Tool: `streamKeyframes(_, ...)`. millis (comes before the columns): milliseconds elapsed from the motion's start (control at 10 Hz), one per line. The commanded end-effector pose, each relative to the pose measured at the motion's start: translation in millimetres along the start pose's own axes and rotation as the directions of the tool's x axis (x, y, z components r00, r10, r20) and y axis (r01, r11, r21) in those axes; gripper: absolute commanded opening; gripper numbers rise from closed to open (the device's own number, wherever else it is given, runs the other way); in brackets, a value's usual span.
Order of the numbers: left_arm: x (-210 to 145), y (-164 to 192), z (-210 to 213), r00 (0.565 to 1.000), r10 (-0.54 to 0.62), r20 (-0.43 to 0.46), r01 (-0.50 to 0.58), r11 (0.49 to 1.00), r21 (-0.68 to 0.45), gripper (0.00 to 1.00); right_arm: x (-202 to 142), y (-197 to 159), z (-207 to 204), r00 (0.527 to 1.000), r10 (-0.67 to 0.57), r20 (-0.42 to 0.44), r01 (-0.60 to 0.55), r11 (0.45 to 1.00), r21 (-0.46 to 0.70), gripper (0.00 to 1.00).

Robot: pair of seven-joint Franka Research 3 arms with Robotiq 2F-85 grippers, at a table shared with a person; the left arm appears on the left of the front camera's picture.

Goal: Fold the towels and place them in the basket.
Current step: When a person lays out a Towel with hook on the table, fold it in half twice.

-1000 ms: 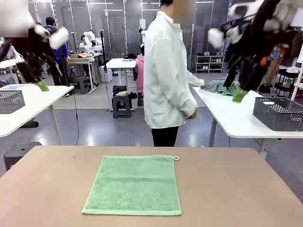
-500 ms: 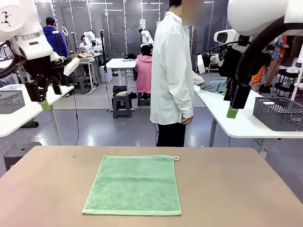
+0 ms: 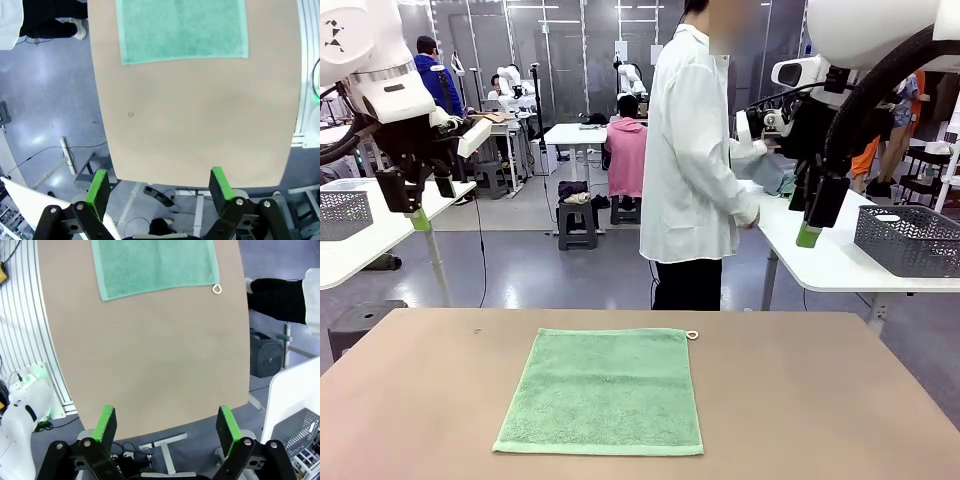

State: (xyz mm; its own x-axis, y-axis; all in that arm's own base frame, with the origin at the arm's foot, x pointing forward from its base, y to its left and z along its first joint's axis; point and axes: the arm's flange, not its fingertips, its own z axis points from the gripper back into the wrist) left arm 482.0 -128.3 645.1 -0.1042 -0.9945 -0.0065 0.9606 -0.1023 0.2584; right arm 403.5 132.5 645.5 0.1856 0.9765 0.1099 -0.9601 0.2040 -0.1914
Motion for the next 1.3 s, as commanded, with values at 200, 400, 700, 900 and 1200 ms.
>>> streamKeyframes(200, 56.0, -5.4, -51.4, 0.995, 0.091, -0.046, -0.091, 0.996, 0.008, 1.00, 40.8, 23.9, -51.9, 1.000, 0.006, -0.006, -0.006, 0.998, -0.068, 1.00)
streamKeyframes(400, 86.4, -25.7, -122.5, 0.989, 0.130, -0.076, -0.133, 0.990, -0.036, 1.00, 53.6, 49.5, -107.9, 0.999, -0.011, -0.039, 0.010, 0.999, -0.038, 1.00)
streamKeyframes(700, 104.7, -87.4, -194.5, 0.977, 0.163, -0.139, -0.180, 0.976, -0.119, 1.00, 54.1, 101.0, -171.0, 0.995, -0.014, -0.099, 0.021, 0.998, 0.065, 1.00)
streamKeyframes(900, 104.3, -122.8, -203.1, 0.987, 0.137, -0.080, -0.148, 0.977, -0.155, 1.00, 51.5, 125.8, -194.3, 0.995, -0.008, -0.099, 0.022, 0.990, 0.140, 1.00)
streamKeyframes(1200, 108.2, -175.8, -199.9, 0.998, 0.045, 0.035, -0.038, 0.985, -0.168, 1.00, 53.3, 152.7, -207.6, 0.998, 0.066, -0.012, -0.062, 0.979, 0.194, 1.00)
